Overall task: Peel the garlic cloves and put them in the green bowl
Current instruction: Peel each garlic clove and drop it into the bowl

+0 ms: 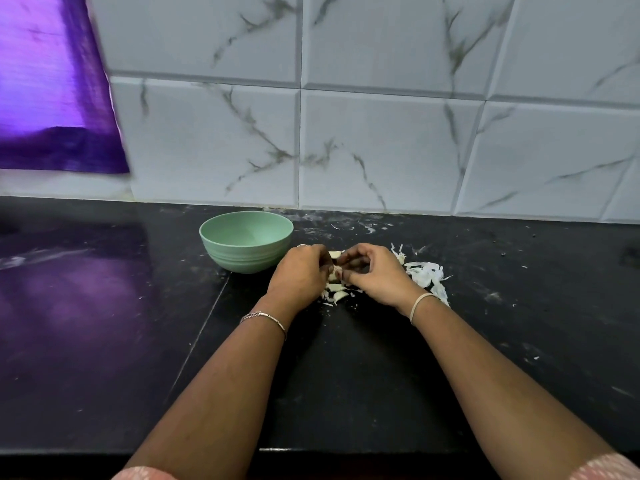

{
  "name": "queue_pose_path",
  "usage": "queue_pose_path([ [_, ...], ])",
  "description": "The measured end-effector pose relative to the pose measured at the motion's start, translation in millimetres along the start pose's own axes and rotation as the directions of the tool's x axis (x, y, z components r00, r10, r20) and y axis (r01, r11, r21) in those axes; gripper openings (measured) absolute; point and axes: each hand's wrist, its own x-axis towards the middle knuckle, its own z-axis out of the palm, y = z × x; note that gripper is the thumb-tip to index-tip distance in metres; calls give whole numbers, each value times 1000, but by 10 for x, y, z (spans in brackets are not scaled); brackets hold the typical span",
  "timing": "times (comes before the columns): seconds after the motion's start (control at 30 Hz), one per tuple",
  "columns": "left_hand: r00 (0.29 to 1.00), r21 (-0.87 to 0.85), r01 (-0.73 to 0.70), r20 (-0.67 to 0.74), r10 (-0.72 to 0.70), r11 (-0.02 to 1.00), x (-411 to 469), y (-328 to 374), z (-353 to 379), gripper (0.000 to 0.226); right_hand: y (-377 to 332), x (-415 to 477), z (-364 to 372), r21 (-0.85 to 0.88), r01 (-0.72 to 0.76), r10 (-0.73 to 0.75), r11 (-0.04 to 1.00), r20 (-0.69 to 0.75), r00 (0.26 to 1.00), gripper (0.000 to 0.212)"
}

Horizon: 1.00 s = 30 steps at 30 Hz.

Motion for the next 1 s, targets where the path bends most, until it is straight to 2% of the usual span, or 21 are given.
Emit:
queue_pose_path([
  [0.2, 998, -172, 68, 14, -66, 983, 13, 17, -18, 4, 7, 7, 7, 84, 17, -20, 996, 35, 999, 24],
  [0.37, 992, -356, 125, 48, -116, 926, 17, 115, -77, 19, -23, 32, 9, 275, -7, 32, 961, -87, 996, 29],
  [0.5, 985, -574, 170, 122, -122, 801, -4, 129, -84, 15, -62, 24, -24, 368, -29, 85, 929, -136, 987, 13],
  [0.6, 980, -715, 199, 161, -118, 670, -22, 129, -90, 10, -69, 17, -34, 388, -14, 83, 922, -161, 983, 13],
  [0.67, 972, -819, 230, 174, -156, 525, -18, 133, -105, 11, -73, 24, -62, 412, -24, 101, 911, -166, 981, 17],
  [0.77, 958, -910, 272, 225, -179, 312, -21, 144, -137, 10, -98, 0, -92, 534, -86, 129, 841, -43, 991, 23],
  [0.87, 955, -932, 285, 257, -145, 224, -19, 126, -151, 9, -120, -30, -74, 568, -77, 76, 819, 24, 997, 32],
  [1.0, 941, -919, 337, 318, -117, 207, -44, 130, -167, 20, -129, -31, -63, 507, -7, 54, 862, -77, 996, 25],
])
